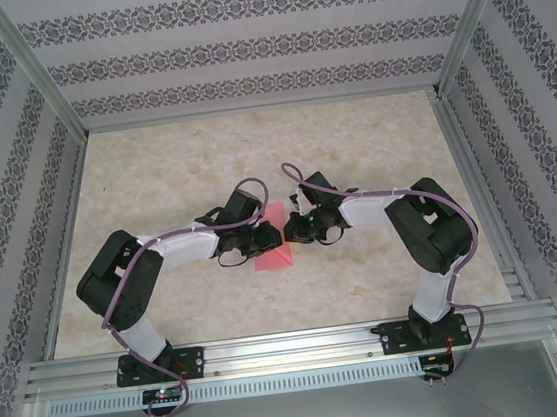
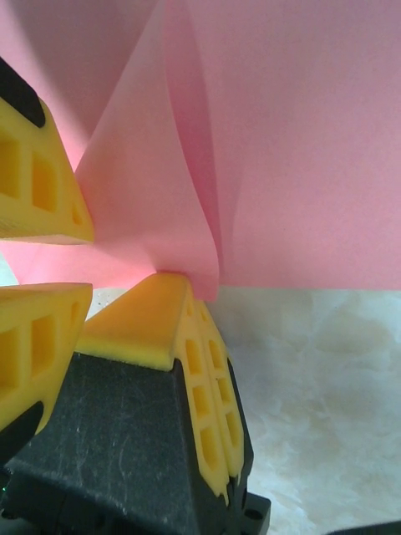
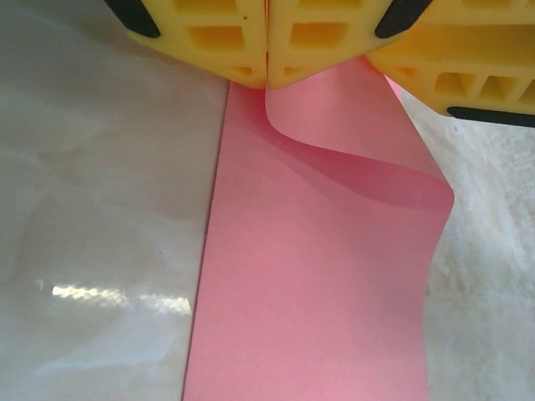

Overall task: Fold a paper plane with a square sheet of paper (pick it up from the middle)
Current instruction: Fold the triangle a second time at the center of the table.

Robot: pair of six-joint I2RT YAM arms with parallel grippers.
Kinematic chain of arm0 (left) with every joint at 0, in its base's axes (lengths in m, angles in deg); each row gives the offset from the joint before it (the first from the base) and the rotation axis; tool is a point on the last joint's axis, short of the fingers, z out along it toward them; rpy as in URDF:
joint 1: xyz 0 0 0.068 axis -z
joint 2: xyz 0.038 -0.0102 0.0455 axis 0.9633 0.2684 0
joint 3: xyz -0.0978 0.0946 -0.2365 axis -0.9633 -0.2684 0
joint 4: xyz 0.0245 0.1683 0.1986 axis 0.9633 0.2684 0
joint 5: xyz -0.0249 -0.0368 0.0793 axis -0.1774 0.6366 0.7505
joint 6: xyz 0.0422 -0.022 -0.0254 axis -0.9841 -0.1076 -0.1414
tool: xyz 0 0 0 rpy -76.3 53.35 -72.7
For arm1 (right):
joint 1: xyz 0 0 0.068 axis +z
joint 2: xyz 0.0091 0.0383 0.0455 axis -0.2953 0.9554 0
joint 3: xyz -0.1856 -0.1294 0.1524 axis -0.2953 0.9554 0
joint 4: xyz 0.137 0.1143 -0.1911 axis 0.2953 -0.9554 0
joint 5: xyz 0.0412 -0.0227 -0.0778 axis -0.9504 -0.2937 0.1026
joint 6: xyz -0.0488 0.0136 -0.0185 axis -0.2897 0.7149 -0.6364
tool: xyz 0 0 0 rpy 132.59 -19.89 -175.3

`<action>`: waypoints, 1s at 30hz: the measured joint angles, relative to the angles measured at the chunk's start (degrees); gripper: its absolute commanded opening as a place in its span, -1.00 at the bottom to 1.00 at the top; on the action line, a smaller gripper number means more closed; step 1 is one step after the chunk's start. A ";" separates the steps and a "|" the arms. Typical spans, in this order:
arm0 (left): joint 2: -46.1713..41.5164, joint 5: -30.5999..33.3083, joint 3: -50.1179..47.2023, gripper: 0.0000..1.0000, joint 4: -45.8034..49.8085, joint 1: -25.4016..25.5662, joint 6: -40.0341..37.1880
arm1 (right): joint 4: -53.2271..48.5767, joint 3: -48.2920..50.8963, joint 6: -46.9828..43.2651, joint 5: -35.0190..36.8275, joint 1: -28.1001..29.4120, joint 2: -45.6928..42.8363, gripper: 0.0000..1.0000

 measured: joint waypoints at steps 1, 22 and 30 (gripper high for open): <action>0.02 0.00 0.13 -0.61 0.00 0.00 -0.02 | -0.07 0.00 -0.02 0.02 0.00 0.09 -0.85; 2.89 -0.02 0.85 -0.62 0.02 0.00 -1.05 | -0.96 -0.33 -0.04 1.25 0.00 0.37 -0.84; 2.89 -0.02 0.85 -0.62 0.00 0.00 -1.03 | -1.70 -1.66 -0.07 1.25 0.00 1.29 -0.83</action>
